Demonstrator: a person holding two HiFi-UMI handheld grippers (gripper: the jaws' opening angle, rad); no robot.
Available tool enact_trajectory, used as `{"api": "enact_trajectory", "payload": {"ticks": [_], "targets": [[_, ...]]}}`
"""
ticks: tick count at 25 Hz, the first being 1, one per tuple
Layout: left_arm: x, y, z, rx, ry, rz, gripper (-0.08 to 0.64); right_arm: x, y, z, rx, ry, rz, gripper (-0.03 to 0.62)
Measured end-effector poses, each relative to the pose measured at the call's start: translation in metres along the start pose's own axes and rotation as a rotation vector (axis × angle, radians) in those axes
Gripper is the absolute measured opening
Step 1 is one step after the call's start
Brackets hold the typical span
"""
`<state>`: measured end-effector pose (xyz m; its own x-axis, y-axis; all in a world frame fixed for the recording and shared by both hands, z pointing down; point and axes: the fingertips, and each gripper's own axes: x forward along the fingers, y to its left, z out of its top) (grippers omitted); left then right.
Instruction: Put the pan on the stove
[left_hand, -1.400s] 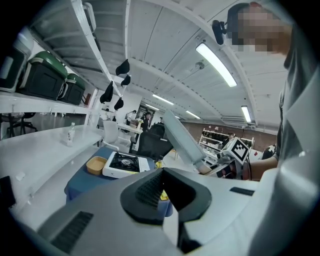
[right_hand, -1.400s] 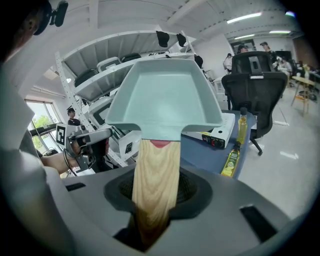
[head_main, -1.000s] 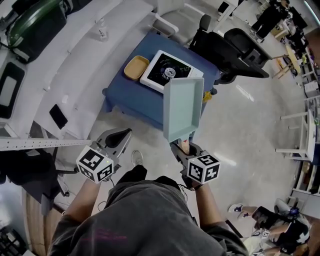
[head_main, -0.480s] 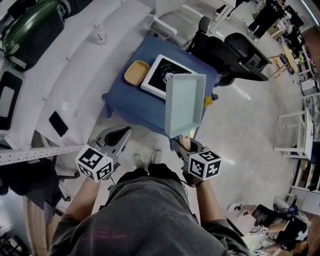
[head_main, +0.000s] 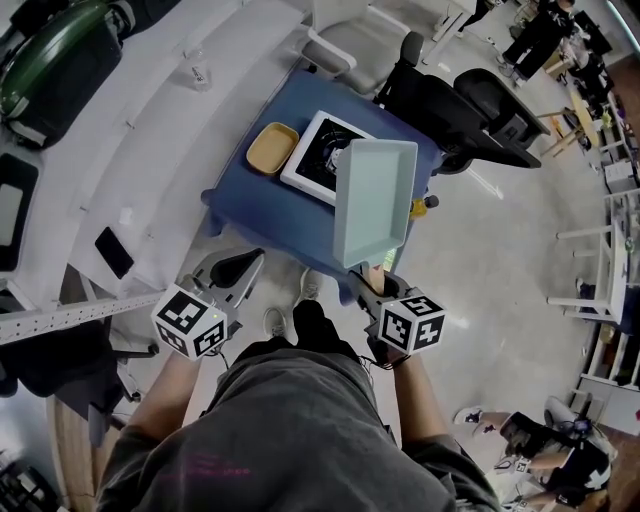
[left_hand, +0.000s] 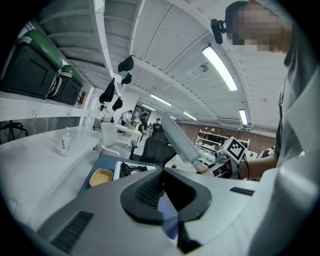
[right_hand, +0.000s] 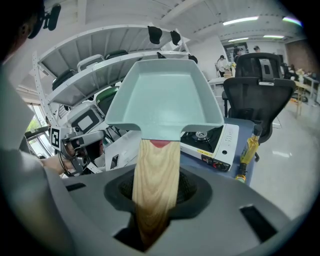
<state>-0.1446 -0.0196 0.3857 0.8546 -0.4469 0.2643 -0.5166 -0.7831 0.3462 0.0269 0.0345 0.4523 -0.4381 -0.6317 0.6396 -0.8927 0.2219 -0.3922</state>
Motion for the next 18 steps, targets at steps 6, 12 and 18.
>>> {"api": "enact_trajectory", "payload": {"ticks": [6, 12, 18], "targets": [[0.026, 0.012, 0.006, -0.007, 0.015, 0.021, 0.002, 0.015, -0.025, 0.016, -0.009, 0.019, 0.007, 0.121], [0.057, 0.028, 0.013, -0.016, 0.033, 0.057, 0.002, 0.035, -0.056, 0.036, -0.019, 0.049, 0.025, 0.121], [0.092, 0.045, 0.019, -0.036, 0.050, 0.104, 0.002, 0.058, -0.087, 0.056, -0.040, 0.092, 0.058, 0.121]]}}
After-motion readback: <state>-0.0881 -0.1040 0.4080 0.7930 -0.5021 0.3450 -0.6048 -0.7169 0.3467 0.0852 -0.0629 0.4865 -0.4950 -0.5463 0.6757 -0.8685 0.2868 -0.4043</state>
